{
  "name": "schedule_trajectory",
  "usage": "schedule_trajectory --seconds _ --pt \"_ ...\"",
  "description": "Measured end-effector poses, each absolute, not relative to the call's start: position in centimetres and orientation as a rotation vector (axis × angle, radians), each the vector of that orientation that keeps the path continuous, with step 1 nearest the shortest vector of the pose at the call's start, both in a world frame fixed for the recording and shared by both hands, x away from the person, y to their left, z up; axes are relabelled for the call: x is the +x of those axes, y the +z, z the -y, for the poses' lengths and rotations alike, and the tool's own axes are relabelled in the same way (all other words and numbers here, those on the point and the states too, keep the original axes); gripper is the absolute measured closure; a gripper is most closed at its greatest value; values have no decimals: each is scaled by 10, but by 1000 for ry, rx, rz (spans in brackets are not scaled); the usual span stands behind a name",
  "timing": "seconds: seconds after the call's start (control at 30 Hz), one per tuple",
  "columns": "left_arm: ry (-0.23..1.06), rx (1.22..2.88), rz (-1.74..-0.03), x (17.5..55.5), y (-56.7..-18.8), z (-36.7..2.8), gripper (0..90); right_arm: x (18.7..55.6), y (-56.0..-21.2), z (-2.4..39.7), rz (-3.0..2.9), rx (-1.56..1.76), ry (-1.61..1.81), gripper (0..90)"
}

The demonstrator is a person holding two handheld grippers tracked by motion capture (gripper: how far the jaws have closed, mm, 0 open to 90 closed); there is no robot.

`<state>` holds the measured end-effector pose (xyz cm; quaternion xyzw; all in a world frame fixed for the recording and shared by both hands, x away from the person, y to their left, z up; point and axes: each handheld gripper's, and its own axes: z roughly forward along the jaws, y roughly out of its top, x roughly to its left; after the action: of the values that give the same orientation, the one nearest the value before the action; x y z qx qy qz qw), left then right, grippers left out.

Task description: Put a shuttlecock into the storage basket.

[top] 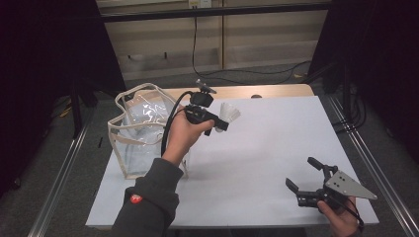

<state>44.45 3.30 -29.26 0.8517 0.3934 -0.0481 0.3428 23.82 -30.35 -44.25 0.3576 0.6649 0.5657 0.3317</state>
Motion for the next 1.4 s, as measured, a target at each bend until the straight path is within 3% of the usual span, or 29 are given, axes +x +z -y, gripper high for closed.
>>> schedule_trajectory --seconds 1.4 --pt "-110 2196 -1018 441 -261 -50 655 238 -442 303 -1739 935 1479 17"
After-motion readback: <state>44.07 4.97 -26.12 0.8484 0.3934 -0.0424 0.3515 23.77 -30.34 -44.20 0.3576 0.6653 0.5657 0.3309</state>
